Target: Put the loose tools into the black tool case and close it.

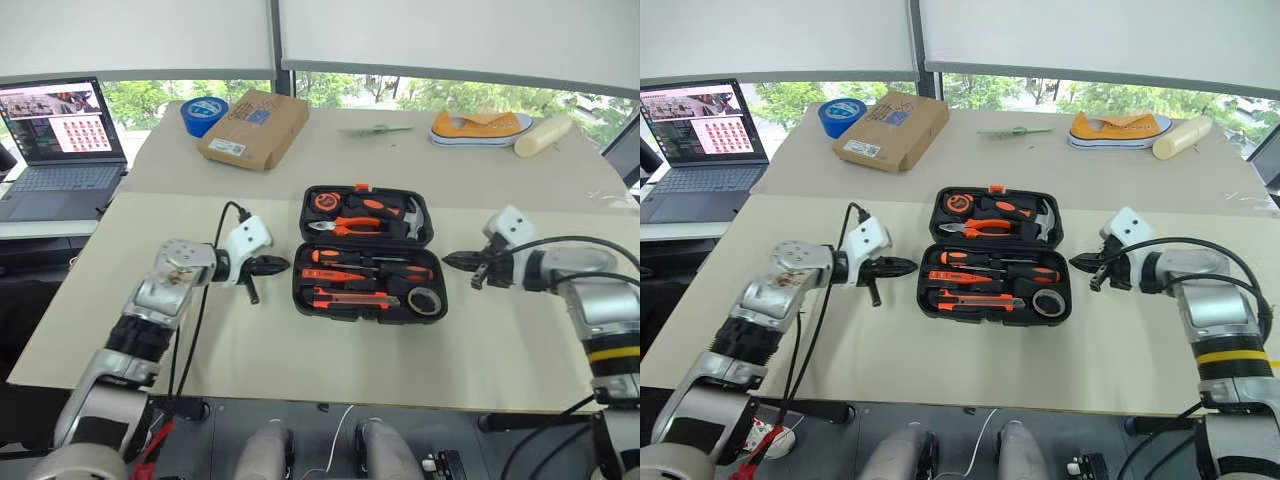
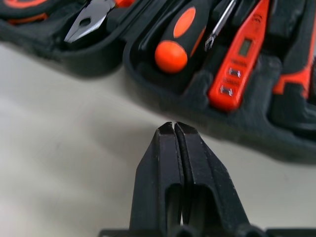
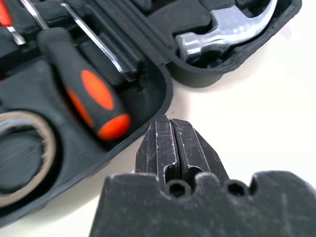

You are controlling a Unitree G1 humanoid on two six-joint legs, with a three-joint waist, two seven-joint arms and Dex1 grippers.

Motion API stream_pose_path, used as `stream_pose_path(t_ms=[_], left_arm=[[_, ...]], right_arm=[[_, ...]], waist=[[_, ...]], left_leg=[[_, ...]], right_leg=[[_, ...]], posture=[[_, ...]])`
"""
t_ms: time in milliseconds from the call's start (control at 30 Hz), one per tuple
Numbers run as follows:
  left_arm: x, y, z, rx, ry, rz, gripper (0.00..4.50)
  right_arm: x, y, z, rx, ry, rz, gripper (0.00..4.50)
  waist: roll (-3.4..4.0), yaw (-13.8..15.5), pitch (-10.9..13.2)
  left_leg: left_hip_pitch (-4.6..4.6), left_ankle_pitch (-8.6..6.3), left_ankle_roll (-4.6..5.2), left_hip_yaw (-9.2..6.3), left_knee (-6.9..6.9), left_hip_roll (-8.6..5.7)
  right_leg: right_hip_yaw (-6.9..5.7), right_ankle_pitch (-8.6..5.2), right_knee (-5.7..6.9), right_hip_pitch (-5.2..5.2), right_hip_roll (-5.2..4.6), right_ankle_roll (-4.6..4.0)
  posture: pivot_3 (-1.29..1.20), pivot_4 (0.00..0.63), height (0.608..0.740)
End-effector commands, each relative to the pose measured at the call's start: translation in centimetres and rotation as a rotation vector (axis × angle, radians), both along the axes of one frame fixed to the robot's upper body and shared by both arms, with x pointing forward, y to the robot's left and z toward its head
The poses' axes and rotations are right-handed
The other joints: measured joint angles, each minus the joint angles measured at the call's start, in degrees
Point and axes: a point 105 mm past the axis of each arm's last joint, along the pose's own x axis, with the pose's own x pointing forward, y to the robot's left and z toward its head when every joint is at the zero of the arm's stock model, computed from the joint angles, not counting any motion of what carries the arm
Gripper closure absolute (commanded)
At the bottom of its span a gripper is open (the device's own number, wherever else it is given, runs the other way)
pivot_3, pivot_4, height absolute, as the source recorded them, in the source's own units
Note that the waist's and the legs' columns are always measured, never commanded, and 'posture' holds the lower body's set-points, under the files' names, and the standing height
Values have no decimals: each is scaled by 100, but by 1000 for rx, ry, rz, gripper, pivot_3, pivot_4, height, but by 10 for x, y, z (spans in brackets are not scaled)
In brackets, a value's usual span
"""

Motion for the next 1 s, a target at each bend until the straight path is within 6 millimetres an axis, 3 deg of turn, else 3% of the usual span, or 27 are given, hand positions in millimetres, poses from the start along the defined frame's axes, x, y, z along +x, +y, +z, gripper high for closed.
stream_pose_path(t_ms=[33,233,467,833,1000], left_arm=[[-1,-17,11,-27,-22,-46,4470],[-21,-30,6,-60,16,-147,4470],[-48,-38,3,-85,63,-273,4470],[-78,-23,-20,-24,124,-313,4470],[-82,-14,-25,-21,135,-267,4470]], right_arm=[[1,10,4,-18,-24,64,4500],[-8,11,1,-27,-7,104,4500],[-31,18,-6,-18,36,188,4500],[-75,21,-17,-2,75,207,4500],[-84,14,-21,-13,76,163,4500]], waist=[[0,-1,0],[0,4,0],[1,41,0],[2,41,-1],[3,42,-1]], left_leg=[[0,0,0,-2,0,1],[-3,-1,1,-4,0,1],[-7,-2,4,-5,-1,2],[-3,-6,10,-6,-2,6],[4,-8,12,-7,-2,9]], right_leg=[[-1,0,0,0,1,0],[-1,0,-1,0,-5,1],[-2,0,-6,0,-8,1],[-1,-1,-6,0,-6,1],[0,-1,-6,6,-6,1]], posture=[[0,150,735],[0,150,735],[0,150,735],[0,150,735],[0,150,735]])
